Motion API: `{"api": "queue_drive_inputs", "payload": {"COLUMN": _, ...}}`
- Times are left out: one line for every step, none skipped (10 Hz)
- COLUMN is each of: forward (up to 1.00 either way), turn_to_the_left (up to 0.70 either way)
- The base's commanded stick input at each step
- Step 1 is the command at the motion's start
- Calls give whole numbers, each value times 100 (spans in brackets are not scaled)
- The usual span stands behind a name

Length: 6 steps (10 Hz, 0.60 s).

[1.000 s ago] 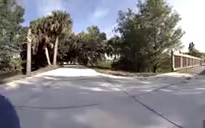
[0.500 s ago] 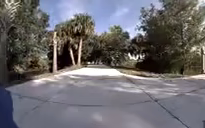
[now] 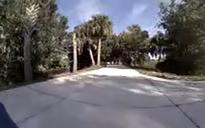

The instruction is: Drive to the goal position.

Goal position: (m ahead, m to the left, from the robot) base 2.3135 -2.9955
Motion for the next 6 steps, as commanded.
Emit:
{"api": "queue_drive_inputs", "payload": {"forward": 100, "turn_to_the_left": 0}}
{"api": "queue_drive_inputs", "payload": {"forward": 100, "turn_to_the_left": 0}}
{"api": "queue_drive_inputs", "payload": {"forward": 100, "turn_to_the_left": 0}}
{"api": "queue_drive_inputs", "payload": {"forward": 100, "turn_to_the_left": 0}}
{"api": "queue_drive_inputs", "payload": {"forward": 100, "turn_to_the_left": 0}}
{"api": "queue_drive_inputs", "payload": {"forward": 100, "turn_to_the_left": 0}}
